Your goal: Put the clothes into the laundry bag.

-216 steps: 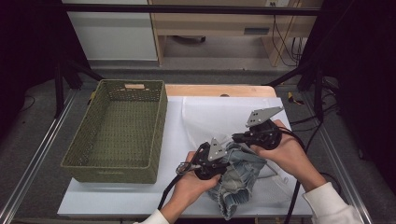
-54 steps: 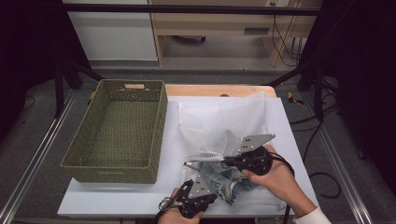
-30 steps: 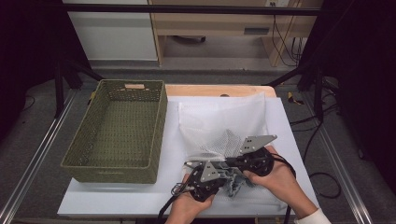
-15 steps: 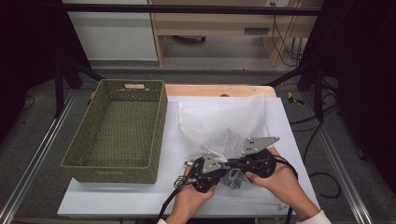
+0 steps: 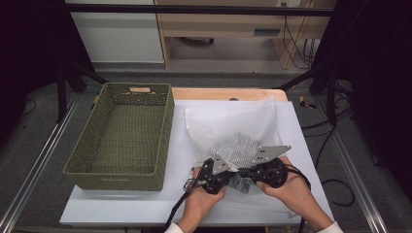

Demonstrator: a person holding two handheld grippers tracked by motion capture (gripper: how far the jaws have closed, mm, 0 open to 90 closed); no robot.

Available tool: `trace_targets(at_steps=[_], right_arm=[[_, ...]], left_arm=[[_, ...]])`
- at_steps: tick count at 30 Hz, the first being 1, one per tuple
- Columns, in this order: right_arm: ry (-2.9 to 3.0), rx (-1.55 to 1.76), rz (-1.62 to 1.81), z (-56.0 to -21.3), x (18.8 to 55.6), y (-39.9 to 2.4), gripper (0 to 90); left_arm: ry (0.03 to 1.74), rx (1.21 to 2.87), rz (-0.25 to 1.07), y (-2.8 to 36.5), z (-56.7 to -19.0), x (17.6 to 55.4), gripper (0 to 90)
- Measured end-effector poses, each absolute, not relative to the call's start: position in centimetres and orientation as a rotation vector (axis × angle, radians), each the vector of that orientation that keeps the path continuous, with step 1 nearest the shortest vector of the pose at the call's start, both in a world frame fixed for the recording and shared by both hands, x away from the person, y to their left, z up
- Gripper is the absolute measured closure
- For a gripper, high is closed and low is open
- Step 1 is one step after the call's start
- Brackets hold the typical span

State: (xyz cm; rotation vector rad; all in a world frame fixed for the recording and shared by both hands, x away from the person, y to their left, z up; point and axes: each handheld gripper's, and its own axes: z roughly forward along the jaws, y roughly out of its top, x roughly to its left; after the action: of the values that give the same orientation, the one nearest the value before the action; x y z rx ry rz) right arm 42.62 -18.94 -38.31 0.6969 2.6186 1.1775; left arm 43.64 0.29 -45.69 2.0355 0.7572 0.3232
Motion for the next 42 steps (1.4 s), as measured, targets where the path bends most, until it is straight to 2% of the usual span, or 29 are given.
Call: trace_targets(at_steps=[27,42], right_arm=[[2.631,0.715,1.161,-38.8,42.8,-18.9,90.0],[2.623,0.77,1.153,-39.6,43.2,-19.7,90.0]], left_arm=[[0.849,2.003,0.449,-0.6,-45.6,47.1,90.0],[0.801,2.087,0.337,-0.4,-46.7,45.4,90.0]])
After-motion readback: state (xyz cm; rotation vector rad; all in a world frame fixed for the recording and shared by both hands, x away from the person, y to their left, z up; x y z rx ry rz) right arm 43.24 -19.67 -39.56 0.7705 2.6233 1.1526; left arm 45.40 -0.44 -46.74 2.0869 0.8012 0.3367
